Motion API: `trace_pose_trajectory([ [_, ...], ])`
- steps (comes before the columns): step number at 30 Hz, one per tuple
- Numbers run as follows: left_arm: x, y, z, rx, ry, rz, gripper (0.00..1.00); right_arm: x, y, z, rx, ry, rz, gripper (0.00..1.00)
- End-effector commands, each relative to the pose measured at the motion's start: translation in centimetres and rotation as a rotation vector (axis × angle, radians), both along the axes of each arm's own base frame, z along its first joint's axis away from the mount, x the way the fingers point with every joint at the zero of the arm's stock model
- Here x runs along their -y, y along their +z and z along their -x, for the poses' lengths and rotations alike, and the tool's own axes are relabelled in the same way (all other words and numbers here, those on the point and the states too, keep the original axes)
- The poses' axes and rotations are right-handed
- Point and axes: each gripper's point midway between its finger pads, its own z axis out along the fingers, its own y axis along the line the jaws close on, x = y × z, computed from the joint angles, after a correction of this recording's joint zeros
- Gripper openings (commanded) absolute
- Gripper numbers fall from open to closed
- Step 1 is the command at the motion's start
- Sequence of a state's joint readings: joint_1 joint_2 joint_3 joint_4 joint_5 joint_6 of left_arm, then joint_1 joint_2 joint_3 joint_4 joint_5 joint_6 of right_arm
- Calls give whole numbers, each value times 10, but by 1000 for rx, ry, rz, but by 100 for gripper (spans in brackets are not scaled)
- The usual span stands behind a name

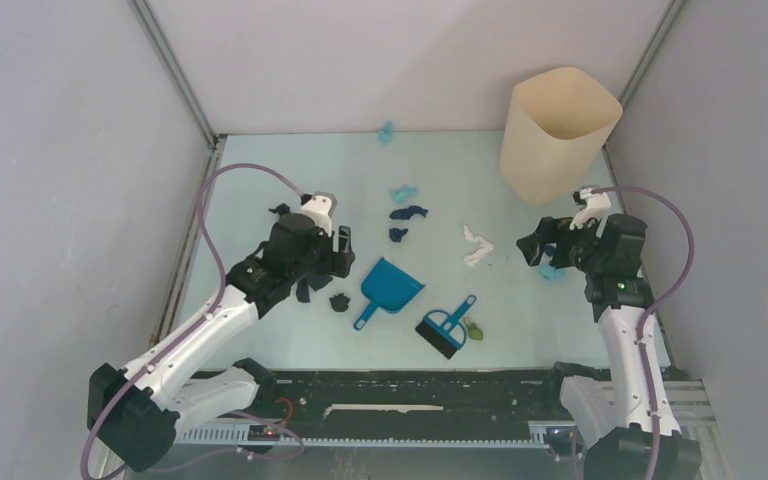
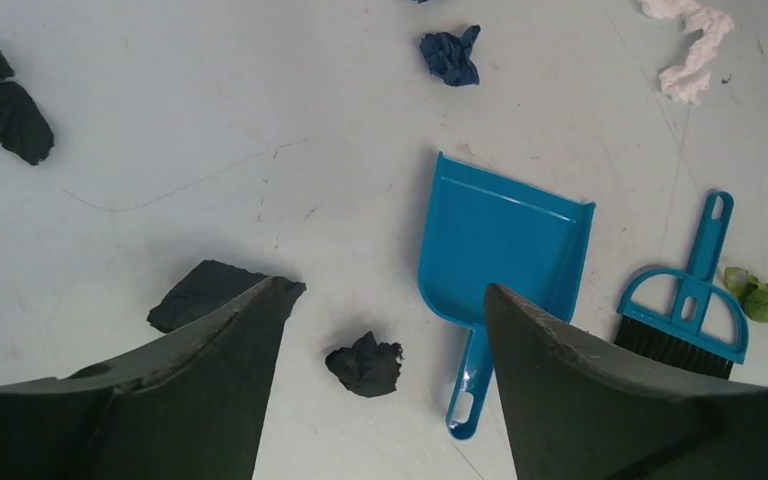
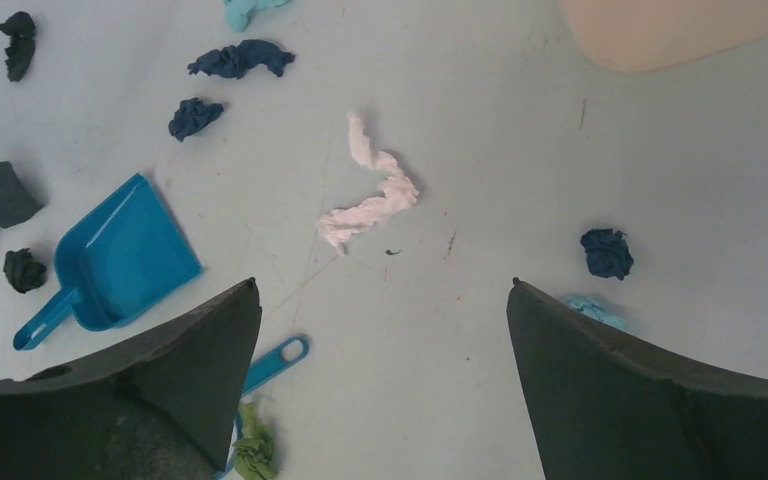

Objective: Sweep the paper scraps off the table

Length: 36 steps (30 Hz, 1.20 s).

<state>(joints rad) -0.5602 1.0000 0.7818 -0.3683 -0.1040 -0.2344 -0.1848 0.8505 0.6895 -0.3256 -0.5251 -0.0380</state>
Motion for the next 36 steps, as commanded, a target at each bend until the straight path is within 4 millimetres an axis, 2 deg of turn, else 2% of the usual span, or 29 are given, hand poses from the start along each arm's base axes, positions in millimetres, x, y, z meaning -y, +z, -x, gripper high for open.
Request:
trace_pose_trajectory([
  [1,19,16,-1,22,-80,58,78,-11,22,0,94,91,16,100],
  [5,55,9,15,-40,-247,111,74,-27,-2,21,94,319,124,100],
  [7,76,3,28,-73,-336,101,71,-26,-8,22,88,348,161,100],
  [9,90,-6,36,-109,-379,52,68,-24,-9,19,82,327,165,99],
  [15,113,-33,46,-218,-366,-80,59,-30,-8,23,91,358,172,97],
  [19,134,-44,50,-232,-387,-151,55,-32,-6,25,101,366,176,97],
  [22,157,-51,52,-231,-399,-181,55,-32,-3,26,111,365,180,97],
  [26,202,-55,57,-239,-473,-140,52,-33,-1,27,122,369,183,97],
  [28,220,-59,59,-233,-516,-154,47,-34,-1,28,122,371,185,97],
  [29,227,-62,60,-237,-540,-166,42,-34,-1,28,122,372,186,97],
  [31,233,-73,65,-271,-579,-207,35,-34,-1,28,122,375,187,96],
  [36,233,-95,70,-265,-649,-309,37,-38,-1,29,123,389,186,96],
])
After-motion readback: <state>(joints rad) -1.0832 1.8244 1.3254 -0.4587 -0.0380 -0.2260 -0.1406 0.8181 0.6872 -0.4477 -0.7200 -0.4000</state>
